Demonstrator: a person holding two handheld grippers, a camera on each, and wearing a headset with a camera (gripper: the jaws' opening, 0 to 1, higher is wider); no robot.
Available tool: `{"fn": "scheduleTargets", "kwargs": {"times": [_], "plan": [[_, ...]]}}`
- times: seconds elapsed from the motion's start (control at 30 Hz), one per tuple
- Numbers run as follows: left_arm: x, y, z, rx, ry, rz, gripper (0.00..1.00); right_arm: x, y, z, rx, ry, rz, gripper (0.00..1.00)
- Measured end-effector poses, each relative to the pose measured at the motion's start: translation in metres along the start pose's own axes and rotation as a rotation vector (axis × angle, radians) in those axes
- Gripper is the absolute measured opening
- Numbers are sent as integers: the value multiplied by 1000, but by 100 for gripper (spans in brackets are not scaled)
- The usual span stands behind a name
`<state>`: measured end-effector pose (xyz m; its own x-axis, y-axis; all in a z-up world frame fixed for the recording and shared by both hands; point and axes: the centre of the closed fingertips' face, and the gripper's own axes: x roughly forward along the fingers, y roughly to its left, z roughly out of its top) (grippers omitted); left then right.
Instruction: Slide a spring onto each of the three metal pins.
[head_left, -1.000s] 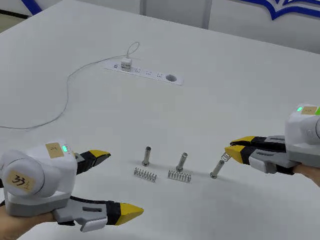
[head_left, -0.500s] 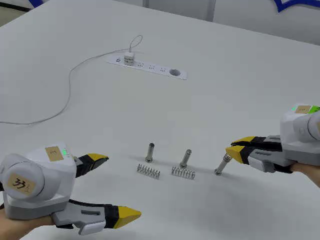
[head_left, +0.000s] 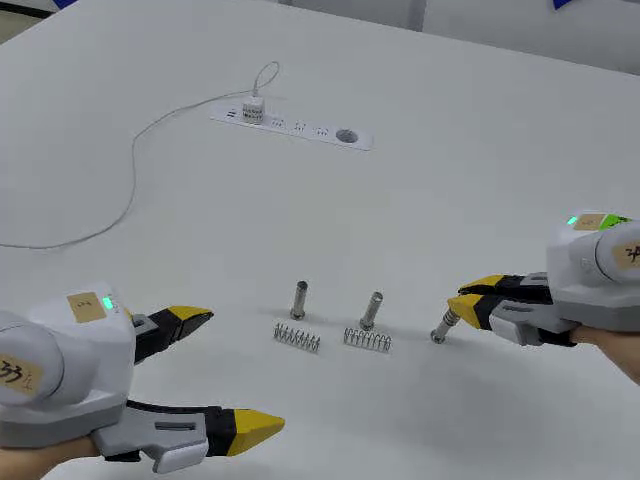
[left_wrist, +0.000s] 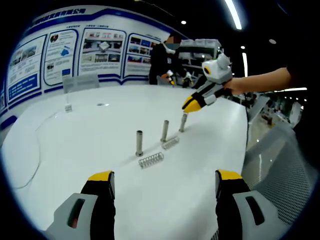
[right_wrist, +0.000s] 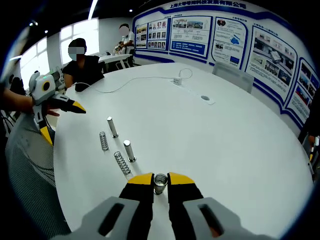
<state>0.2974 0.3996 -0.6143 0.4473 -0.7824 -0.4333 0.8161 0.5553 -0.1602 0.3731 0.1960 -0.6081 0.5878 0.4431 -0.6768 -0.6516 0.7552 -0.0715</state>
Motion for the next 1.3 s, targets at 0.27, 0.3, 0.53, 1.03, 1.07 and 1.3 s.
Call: {"fn": "scheduleTargets", "kwargs": {"times": [0.27,0.3,0.53,1.03,1.07,1.3], "plan": [[1,3,-2,-14,5,6,84,9,0,-9,-3,26,4,10],[1,3,-2,-15,6,6,84,9,1,-10,-3,29,7,10],[2,2,-6,-1,23,4,84,16,1,-16,-15,48,11,11],[2,4,-15,26,62,0,83,9,0,-13,-48,36,-6,15],[1,5,-15,22,58,4,83,6,1,-11,-49,29,-2,16],[-1,6,-14,20,50,10,83,-9,8,18,-53,-56,-1,16]]}}
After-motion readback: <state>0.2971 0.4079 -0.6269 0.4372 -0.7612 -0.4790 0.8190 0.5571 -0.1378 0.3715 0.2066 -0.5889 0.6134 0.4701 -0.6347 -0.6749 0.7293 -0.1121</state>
